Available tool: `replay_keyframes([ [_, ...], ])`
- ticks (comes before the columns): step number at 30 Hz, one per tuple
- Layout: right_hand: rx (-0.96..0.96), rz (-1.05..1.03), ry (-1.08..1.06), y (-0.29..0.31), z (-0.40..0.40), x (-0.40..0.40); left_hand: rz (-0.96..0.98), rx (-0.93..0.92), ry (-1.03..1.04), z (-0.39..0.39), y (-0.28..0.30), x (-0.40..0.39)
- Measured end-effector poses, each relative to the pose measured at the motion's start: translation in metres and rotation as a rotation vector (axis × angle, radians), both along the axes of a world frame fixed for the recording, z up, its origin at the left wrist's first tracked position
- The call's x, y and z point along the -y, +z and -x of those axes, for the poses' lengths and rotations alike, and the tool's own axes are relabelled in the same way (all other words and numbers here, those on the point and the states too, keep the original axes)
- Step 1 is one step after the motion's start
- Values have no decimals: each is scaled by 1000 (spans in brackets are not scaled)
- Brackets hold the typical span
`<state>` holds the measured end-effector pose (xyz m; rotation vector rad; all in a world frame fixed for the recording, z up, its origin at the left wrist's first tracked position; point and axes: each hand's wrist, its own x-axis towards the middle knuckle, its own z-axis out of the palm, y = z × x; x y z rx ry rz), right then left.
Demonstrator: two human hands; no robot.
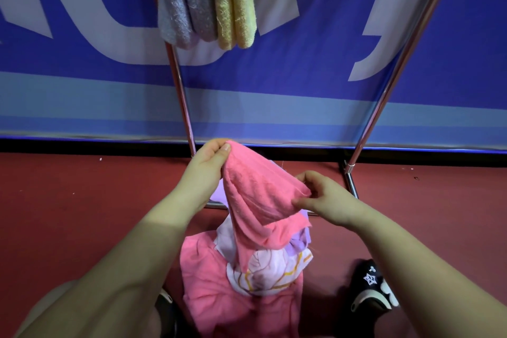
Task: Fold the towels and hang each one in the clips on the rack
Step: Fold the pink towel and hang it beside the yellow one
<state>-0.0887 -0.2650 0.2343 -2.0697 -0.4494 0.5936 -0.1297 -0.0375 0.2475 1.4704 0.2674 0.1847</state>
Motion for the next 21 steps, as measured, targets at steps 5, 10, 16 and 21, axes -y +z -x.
replay_keyframes([
  [5,-89,-228,-162,0,2,-5,-62,-15,127,0,-7,-15],
  [10,18,-281,-274,10,2,-3,-207,-13,163,5,-9,-21],
  [16,232,-261,-286,40,11,4,-374,69,125,26,13,-18],
  [21,173,-415,-324,113,15,4,-535,186,159,31,78,-15],
])
